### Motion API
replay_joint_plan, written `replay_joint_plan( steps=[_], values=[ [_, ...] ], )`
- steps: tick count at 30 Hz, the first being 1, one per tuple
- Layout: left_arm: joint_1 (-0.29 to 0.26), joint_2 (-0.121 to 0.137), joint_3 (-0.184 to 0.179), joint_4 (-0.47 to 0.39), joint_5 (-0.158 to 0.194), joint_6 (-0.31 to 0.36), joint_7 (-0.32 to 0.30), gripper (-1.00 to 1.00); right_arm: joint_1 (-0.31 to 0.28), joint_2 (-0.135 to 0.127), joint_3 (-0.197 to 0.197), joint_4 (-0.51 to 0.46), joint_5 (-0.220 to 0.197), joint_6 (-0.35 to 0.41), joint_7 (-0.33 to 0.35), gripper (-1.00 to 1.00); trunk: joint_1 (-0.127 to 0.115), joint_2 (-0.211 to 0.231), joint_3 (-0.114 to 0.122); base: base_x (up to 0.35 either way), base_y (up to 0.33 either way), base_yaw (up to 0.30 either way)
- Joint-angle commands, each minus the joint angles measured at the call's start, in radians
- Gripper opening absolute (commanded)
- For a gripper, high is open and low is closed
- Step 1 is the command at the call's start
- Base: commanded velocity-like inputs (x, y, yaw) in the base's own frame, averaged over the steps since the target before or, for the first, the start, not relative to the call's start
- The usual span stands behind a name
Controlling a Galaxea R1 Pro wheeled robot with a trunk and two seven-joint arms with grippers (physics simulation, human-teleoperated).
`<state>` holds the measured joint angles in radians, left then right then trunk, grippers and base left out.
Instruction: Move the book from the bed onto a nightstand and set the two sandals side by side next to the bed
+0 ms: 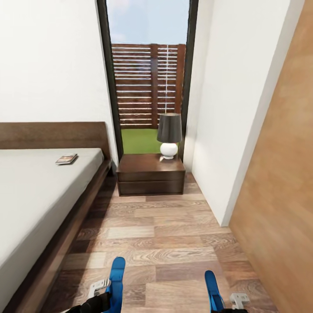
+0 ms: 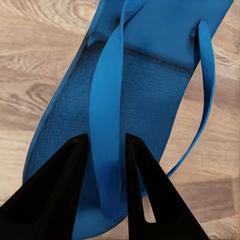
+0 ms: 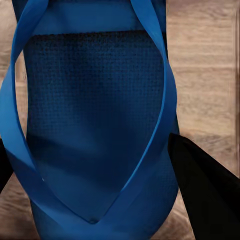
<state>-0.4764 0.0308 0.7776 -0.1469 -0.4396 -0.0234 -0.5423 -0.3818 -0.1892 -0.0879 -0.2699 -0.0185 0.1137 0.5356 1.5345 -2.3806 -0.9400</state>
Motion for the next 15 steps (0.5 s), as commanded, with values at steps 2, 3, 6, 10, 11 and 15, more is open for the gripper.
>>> replay_joint_plan(
  steps=[2, 3, 6, 10, 11, 15],
  values=[
    [-0.001, 0.000, 0.009, 0.000, -0.010, -0.003, -0.004, -1.00, 0.000, 0.001, -0.009, -0.002, -0.003, 0.011, 0.006, -1.00, 0.000, 0.000, -0.001, 0.326, -0.107, 0.000],
    [-0.001, 0.000, 0.009, 0.000, -0.010, -0.003, -0.004, -1.00, 0.000, 0.001, -0.009, -0.002, -0.003, 0.011, 0.006, -1.00, 0.000, 0.000, -0.001, 0.326, -0.112, 0.000],
    [-0.001, 0.000, 0.009, 0.000, -0.010, -0.003, -0.004, -1.00, 0.000, 0.001, -0.009, -0.002, -0.003, 0.011, 0.006, -1.00, 0.000, 0.000, -0.001, 0.326, -0.113, 0.000],
    [-0.001, 0.000, 0.009, 0.000, -0.010, -0.003, -0.004, -1.00, 0.000, 0.001, -0.009, -0.002, -0.003, 0.011, 0.006, -1.00, 0.000, 0.000, -0.001, 0.317, -0.136, 0.000],
    [-0.001, 0.000, 0.009, 0.000, -0.010, -0.003, -0.004, -1.00, 0.000, 0.001, -0.009, -0.002, -0.003, 0.011, 0.006, -1.00, 0.000, 0.000, -0.001, 0.308, -0.156, 0.000],
    [-0.001, 0.000, 0.009, 0.000, -0.010, -0.003, -0.004, -1.00, 0.000, 0.001, -0.009, -0.002, -0.003, 0.011, 0.006, -1.00, 0.000, 0.000, -0.001, 0.293, -0.165, 0.000]
  ],
)
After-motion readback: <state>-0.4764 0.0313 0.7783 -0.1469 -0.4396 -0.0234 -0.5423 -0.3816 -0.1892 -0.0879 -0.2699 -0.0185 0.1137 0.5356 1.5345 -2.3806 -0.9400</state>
